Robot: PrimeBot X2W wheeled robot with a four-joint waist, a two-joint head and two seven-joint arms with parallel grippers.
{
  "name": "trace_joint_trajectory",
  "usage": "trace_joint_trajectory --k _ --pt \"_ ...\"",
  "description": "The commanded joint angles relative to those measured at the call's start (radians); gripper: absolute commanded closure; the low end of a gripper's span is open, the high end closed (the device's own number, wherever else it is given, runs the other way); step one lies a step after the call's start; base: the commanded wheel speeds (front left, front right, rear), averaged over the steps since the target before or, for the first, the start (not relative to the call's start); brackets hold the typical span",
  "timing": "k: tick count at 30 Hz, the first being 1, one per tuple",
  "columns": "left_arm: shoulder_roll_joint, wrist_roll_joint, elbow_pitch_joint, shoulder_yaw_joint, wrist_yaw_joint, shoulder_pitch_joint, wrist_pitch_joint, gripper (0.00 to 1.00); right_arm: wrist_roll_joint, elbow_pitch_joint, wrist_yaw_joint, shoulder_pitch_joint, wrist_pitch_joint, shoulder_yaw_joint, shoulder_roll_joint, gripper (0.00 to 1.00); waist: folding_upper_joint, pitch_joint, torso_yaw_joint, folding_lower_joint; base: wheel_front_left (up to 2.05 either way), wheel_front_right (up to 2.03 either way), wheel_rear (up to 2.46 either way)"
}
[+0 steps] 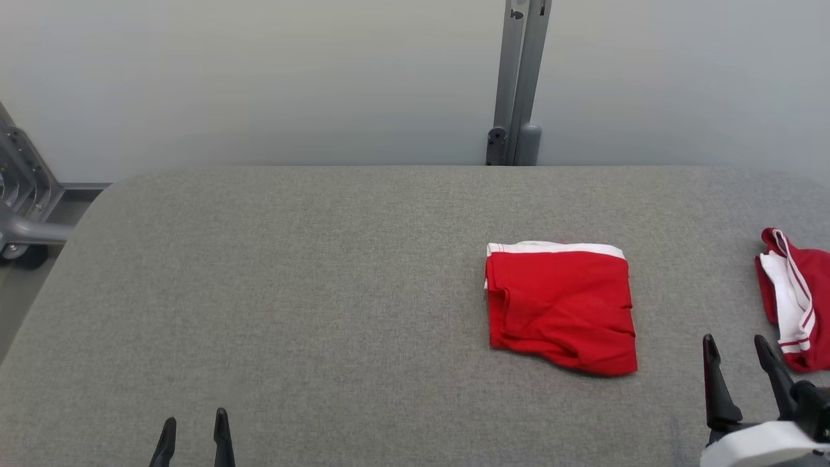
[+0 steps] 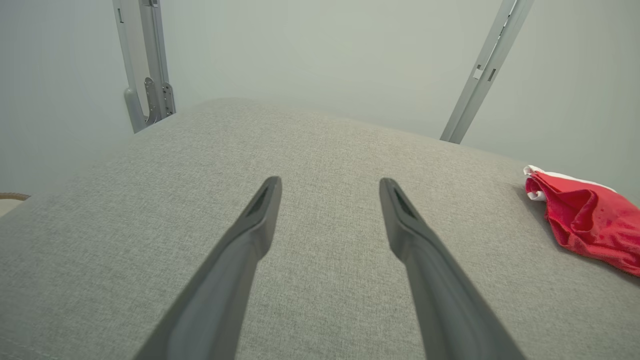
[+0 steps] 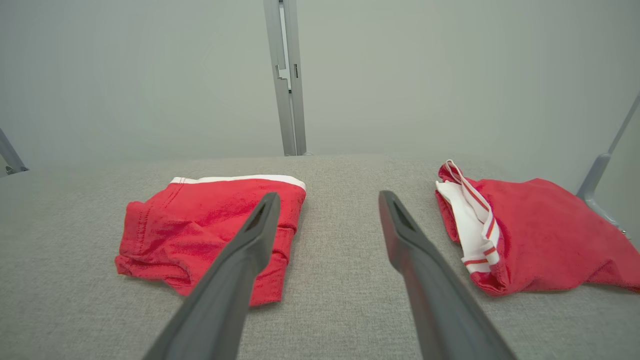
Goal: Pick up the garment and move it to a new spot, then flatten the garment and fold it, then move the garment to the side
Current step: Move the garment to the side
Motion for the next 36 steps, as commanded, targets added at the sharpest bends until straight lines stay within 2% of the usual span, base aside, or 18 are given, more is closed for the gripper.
trace_joint_trajectory --k 1,4,11,15,19,22,23,24,25,31,36 --pt "0.002 0.01 -0.008 -0.009 -0.005 -0.023 -0.002 0.0 0.03 0.022 0.0 -0.045 -0.003 0.016 -0.022 0.0 0.0 0.026 0.008 0.0 0.0 0.0 0.0" --pt "0.002 0.02 -0.014 -0.029 -0.01 -0.044 -0.002 0.0 0.108 0.109 0.0 -0.148 0.056 0.056 -0.069 0.0 0.0 0.066 0.019 0.0 0.0 0.0 0.0" --pt "0.002 0.024 -0.018 -0.07 -0.025 -0.148 -0.002 0.0 0.283 0.26 0.0 -0.417 0.419 0.11 -0.127 0.0 0.0 0.228 0.066 0.0 0.0 0.0 0.0" --pt "0.002 0.009 -0.009 -0.079 -0.029 -0.199 -0.002 0.0 0.297 0.38 0.0 -0.526 0.533 0.084 -0.109 0.0 0.0 0.276 0.092 0.0 0.0 0.0 0.0" --pt "0.002 0.003 -0.007 -0.09 -0.031 -0.218 -0.002 0.0 0.323 0.475 0.0 -0.582 0.578 0.052 -0.063 0.0 0.0 0.297 0.107 0.0 0.0 0.0 0.0" --pt "0.002 0.002 -0.005 -0.093 -0.032 -0.221 -0.002 0.0 0.363 0.523 0.0 -0.598 0.619 0.067 -0.039 0.0 0.0 0.299 0.109 0.0 0.0 0.0 0.0" --pt "0.002 0.0 -0.005 -0.09 -0.03 -0.22 -0.002 0.0 0.375 0.528 0.0 -0.599 0.624 0.081 -0.035 0.05 0.0 0.299 0.106 0.0 0.0 0.0 0.0" --pt "0.002 0.0 -0.008 -0.086 -0.026 -0.219 -0.003 0.0 0.389 0.527 0.0 -0.602 0.619 0.09 -0.034 0.76 0.0 0.299 0.098 0.0 0.0 0.0 0.0" --pt "0.002 0.0 -0.012 -0.083 -0.023 -0.217 -0.003 0.0 0.4 0.524 0.0 -0.606 0.61 0.093 -0.036 1.0 0.0 0.3 0.087 0.0 0.0 0.0 0.0" --pt "0.002 0.005 -0.037 -0.063 -0.023 -0.209 -0.003 0.0 0.442 0.45 0.0 -0.661 0.585 0.106 -0.092 1.0 0.0 0.327 -0.035 0.0 0.0 0.0 0.0" --pt "0.002 0.027 -0.055 -0.063 -0.028 -0.258 -0.002 0.0 0.438 0.317 0.0 -0.706 0.651 0.105 -0.175 1.0 0.0 0.395 -0.144 0.0 0.0 0.0 0.0"
